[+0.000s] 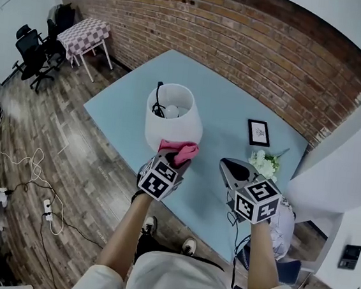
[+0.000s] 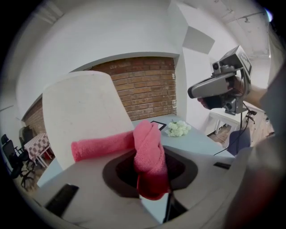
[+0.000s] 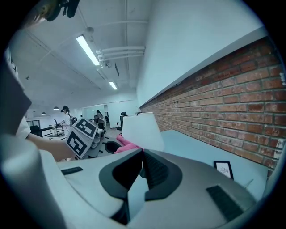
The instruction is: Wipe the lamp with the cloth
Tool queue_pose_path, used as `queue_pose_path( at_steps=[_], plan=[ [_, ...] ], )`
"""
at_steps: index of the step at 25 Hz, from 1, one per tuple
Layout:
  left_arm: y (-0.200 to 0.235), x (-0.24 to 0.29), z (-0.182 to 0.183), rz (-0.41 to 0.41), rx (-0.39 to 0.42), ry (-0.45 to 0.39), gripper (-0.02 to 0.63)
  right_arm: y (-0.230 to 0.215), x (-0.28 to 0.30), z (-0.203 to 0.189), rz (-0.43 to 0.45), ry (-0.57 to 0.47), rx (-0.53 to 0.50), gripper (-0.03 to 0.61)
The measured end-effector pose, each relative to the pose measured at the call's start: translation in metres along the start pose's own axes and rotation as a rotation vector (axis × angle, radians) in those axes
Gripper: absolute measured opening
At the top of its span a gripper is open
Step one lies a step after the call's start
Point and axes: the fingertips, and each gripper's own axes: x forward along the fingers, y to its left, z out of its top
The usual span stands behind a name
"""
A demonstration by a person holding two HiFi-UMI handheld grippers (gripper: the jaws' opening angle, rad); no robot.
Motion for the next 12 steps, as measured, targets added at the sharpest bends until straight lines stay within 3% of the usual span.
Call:
queue_pose_path(
  at_steps=[4,8,12],
  plan=[
    [-0.005,-0.016,0.048,0.0,-0.006,-0.171,0.124,-0.004,-0.012,0.007,-0.011,-0.029,0.013,-0.002],
    [0.019,-0.05,0.117,0.11,-0.064,-0.362,0.126,-0.008,-0.027,0.018,-0.028,-0.065,0.01,-0.002],
    [0.046,-0.052,0.147,0.218,-0.178,-0.374,0.126,-0.013,-0.04,0.028,-0.043,-0.087,0.01,-0.002]
  ],
)
